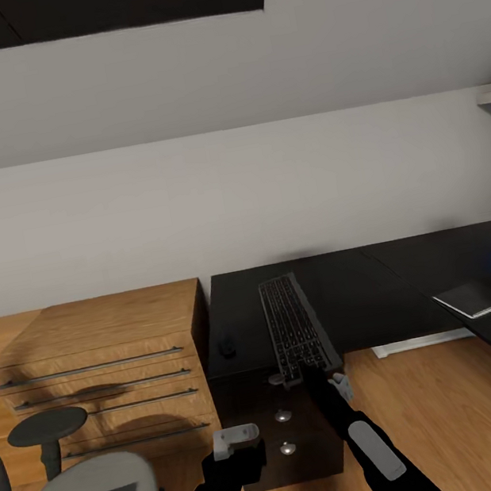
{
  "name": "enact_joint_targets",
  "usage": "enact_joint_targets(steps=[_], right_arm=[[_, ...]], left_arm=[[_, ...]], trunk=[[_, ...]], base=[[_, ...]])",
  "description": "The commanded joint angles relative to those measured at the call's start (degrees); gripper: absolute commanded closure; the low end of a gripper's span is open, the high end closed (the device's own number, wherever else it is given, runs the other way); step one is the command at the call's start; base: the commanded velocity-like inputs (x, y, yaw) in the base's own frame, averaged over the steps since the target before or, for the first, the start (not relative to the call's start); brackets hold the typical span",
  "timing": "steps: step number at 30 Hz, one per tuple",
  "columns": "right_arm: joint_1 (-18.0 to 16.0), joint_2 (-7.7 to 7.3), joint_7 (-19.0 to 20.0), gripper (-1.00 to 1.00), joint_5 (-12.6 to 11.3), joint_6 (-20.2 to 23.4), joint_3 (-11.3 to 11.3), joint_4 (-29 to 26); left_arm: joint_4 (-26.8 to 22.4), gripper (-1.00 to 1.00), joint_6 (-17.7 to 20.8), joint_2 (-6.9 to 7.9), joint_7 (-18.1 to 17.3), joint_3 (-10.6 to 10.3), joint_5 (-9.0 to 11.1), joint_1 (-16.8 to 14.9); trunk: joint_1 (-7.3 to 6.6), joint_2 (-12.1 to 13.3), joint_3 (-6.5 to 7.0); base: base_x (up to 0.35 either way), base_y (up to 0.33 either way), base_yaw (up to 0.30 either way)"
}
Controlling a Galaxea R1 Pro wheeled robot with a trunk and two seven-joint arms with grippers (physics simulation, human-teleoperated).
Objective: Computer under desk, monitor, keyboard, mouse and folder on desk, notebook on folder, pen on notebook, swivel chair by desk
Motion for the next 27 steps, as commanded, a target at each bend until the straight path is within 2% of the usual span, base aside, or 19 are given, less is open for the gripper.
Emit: enact_joint_targets(steps=[1, 21, 27], right_arm=[[-0.05, -0.05, 0.11, -1.00, -0.61, 0.30, -0.05, 0.38], [-0.07, -0.11, 0.13, -1.00, -0.67, 0.27, -0.12, 0.28], [-0.07, -0.11, 0.08, -1.00, -0.69, 0.27, -0.30, 0.28]], left_arm=[[-0.06, -1.00, 0.13, 0.01, 0.55, -0.08, 0.60, -0.04], [-0.06, -1.00, 0.13, 0.01, 0.55, -0.08, 0.69, -0.04], [-0.06, -1.00, 0.13, 0.01, 0.55, -0.08, 0.69, -0.04]], trunk=[[-0.01, -0.03, -0.05], [-0.01, -0.03, -0.05], [-0.01, -0.03, -0.05]], base=[[0.000, 0.000, 0.000], [-0.003, 0.000, 0.000], [-0.199, -0.047, 0.000]])
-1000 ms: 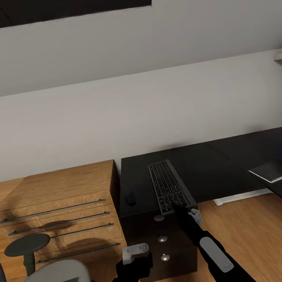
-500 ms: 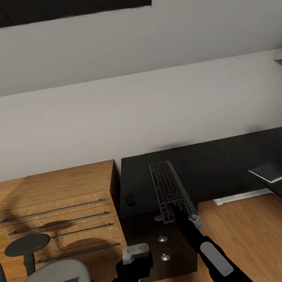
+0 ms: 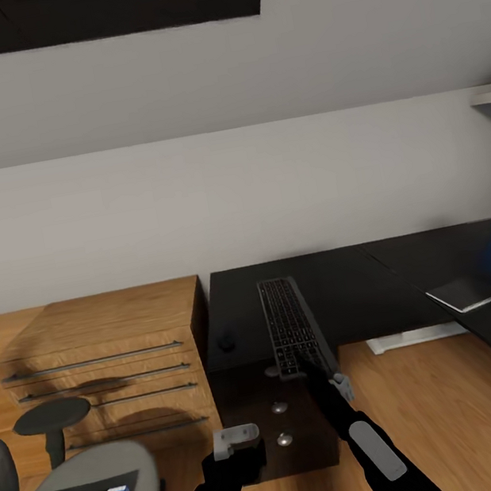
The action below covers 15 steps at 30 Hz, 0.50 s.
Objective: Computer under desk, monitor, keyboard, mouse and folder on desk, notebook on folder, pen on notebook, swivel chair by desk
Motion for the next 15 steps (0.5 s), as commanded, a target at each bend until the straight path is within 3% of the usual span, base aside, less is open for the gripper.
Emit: enact_joint_targets(steps=[1, 7, 15], right_arm=[[-0.03, 0.00, 0.16, -1.00, -0.60, 0.25, -0.01, 0.00], [-0.02, 0.00, 0.03, -1.00, -0.68, 0.31, -0.26, 0.06], [-0.02, 0.00, -0.11, -1.00, -0.78, 0.32, -0.52, 0.09]], left_arm=[[-0.07, -1.00, 0.14, 0.01, 0.55, -0.07, 0.61, -0.04], [-0.07, -1.00, 0.14, 0.01, 0.55, -0.01, 0.61, -0.04], [-0.07, -1.00, 0.14, 0.01, 0.55, -0.05, 0.61, -0.04]], trunk=[[-0.03, -0.03, -0.06], [-0.03, -0.03, -0.06], [-0.03, -0.03, -0.06]], base=[[-0.221, -0.061, 0.000], [-0.102, -0.027, 0.000], [-0.007, -0.002, 0.000]])
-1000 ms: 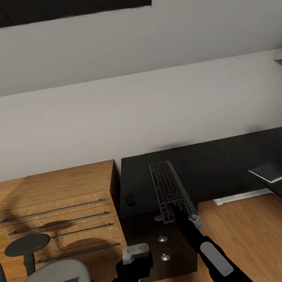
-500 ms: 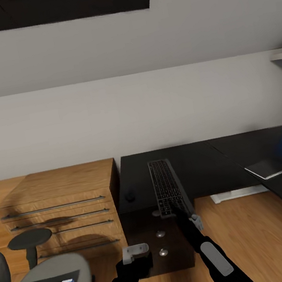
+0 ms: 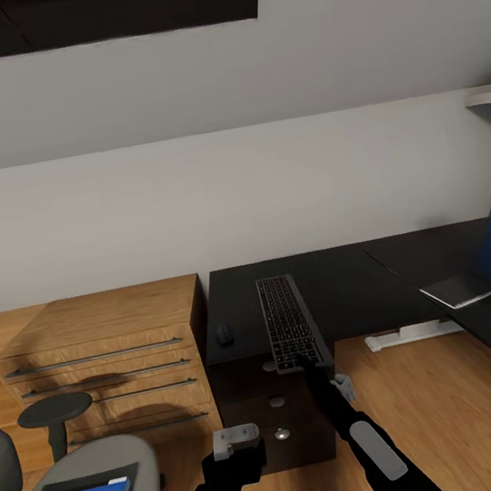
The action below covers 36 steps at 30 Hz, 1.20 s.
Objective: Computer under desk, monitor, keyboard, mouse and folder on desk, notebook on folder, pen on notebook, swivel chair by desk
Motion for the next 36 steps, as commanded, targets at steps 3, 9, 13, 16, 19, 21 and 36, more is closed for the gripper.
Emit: enact_joint_targets(steps=[3, 9, 13, 16, 19, 21, 36], right_arm=[[-0.04, -0.03, 0.22, -1.00, -0.63, 0.21, -0.10, -0.02], [-0.01, -0.19, 0.20, -1.00, -0.69, 0.21, -5.76, -0.08], [-0.02, -0.24, 0.17, -1.00, -0.72, 0.26, -9.66, -0.10], [0.00, -0.81, 0.24, -1.00, -0.77, 1.10, -14.43, -0.22], [-0.02, -1.30, 0.33, -1.00, -0.80, 1.54, -15.49, -0.29], [-0.01, -1.57, 0.37, -1.00, -1.06, 1.69, -16.06, -0.34], [-0.04, -4.88, 0.12, -1.00, -5.22, 1.72, -17.62, -0.49]], left_arm=[[-0.06, -1.00, 0.14, 0.01, 0.55, -0.06, 0.60, -0.05], [-0.06, -1.00, 0.14, 0.01, 0.55, -0.06, 0.60, -0.05], [-0.06, -1.00, 0.14, 0.01, 0.55, -0.08, 0.60, -0.05], [-0.06, -1.00, 0.14, 0.01, 0.55, -0.09, 0.60, -0.05], [-0.06, -1.00, 0.14, 0.01, 0.55, -0.10, 0.60, -0.05], [-0.06, -1.00, 0.14, 0.01, 0.55, -0.09, 0.60, -0.05], [0.41, -1.00, 0.14, 0.01, 0.61, 0.01, 0.60, -0.05]], trunk=[[0.00, -0.03, -0.06], [0.00, -0.03, -0.06], [0.00, -0.03, -0.06], [0.00, -0.03, -0.06], [0.00, -0.03, -0.06], [0.00, -0.03, -0.06], [0.00, -0.03, -0.06]], base=[[-0.001, 0.000, 0.000], [0.000, 0.000, 0.000], [0.000, 0.000, 0.000], [0.000, 0.000, 0.000], [0.000, 0.000, 0.000], [0.000, 0.000, 0.000], [0.000, 0.000, 0.000]])
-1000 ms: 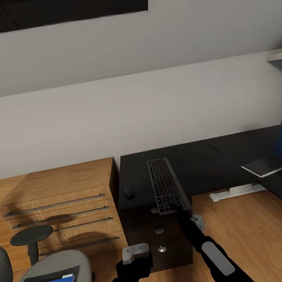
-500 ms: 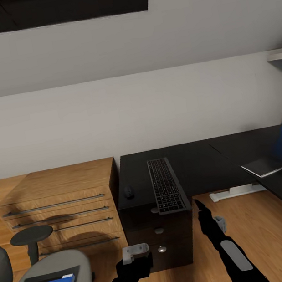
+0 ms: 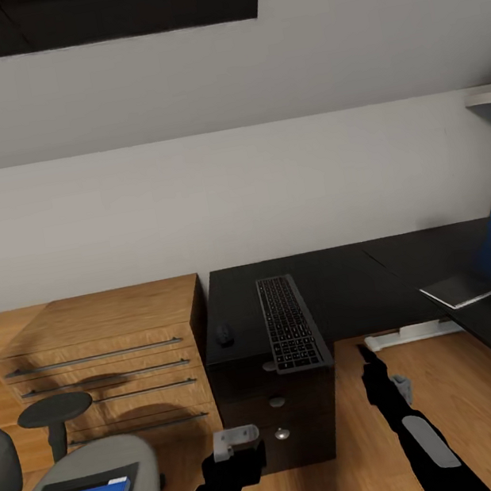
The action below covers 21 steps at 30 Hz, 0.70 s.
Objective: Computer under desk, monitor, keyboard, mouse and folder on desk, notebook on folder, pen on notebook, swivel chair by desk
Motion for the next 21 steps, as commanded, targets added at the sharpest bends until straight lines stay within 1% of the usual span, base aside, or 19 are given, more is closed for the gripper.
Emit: enact_joint_targets(steps=[1, 2, 5, 7, 10, 11, 14, 15, 16, 17, 18, 21], right_arm=[[-0.04, -0.34, 0.03, -1.00, -0.51, 0.45, -0.17, 0.00], [-0.04, -0.59, -0.57, -1.00, -0.46, 0.39, -0.12, -0.01], [-0.04, -0.87, -2.33, -1.00, -0.39, 0.31, -0.05, -0.07], [-0.04, -1.19, -4.52, -1.00, -0.28, 0.26, 0.00, -0.25], [-0.04, -1.60, -6.35, -1.00, -0.18, 0.18, 0.05, -0.83], [-0.04, -1.73, -6.84, -1.00, -0.11, 0.15, 0.08, -1.27], [-0.03, -2.05, -9.16, -1.00, 1.27, -0.05, 0.14, -4.91], [-0.01, -2.10, -10.05, -1.00, 2.10, -0.09, 0.12, -6.15], [0.06, -2.13, -12.18, -1.00, 4.54, -0.14, 0.10, -8.64], [0.16, -2.14, -13.33, -1.00, 6.08, -0.14, 0.09, -9.87], [0.62, -2.11, -15.50, -1.00, 9.60, -0.11, 0.08, -12.32], [1.82, -1.97, -17.71, -1.00, 14.88, -0.03, 0.07, -16.04]], left_arm=[[0.17, -1.00, 0.14, 0.01, 0.56, -0.01, 0.60, -0.05], [0.33, -1.00, 0.14, 0.01, 0.57, 0.05, 0.60, -0.05], [0.51, -1.00, 0.14, 0.01, 0.59, 0.15, 0.60, -0.05], [0.60, -1.00, 0.14, 0.01, 0.63, 0.17, 0.57, -0.05], [0.65, -1.00, 0.14, 0.01, 0.65, 0.16, 0.54, -0.05], [0.66, -1.00, 0.14, 0.01, 0.65, 0.16, 0.54, -0.05], [0.68, -1.00, 0.14, 0.01, 0.66, 0.16, 0.52, -0.05], [0.69, -1.00, 0.14, 0.01, 0.66, 0.14, 0.52, -0.05], [0.69, -1.00, 0.14, 0.01, 0.66, 0.12, 0.52, -0.05], [0.69, -1.00, 0.14, 0.01, 0.66, 0.11, 0.52, -0.05], [0.70, -1.00, 0.14, 0.01, 0.67, 0.10, 0.52, -0.05], [0.70, -1.00, 0.14, 0.01, 0.67, 0.08, 0.52, -0.05]], trunk=[[0.00, -0.03, -0.06], [0.00, -0.03, -0.06], [-0.66, 1.17, 0.48], [-1.10, 1.98, 0.84], [-1.76, 3.18, 1.38], [-1.98, 3.58, 1.56], [-2.64, 4.78, 2.10], [-2.86, 5.18, 2.28], [-3.08, 5.58, 2.45], [-3.30, 5.99, 2.63], [-3.52, 6.39, 2.81], [-4.18, 7.59, 3.35]], base=[[0.000, 0.000, 0.000], [0.000, 0.000, 0.000], [0.000, 0.000, 0.000], [0.000, 0.000, 0.000], [0.000, 0.000, 0.000], [0.000, 0.000, 0.000], [0.000, 0.000, 0.000], [0.000, 0.000, 0.000], [0.000, 0.000, 0.000], [0.000, 0.000, 0.000], [0.000, 0.000, 0.000], [0.000, 0.000, 0.000]])
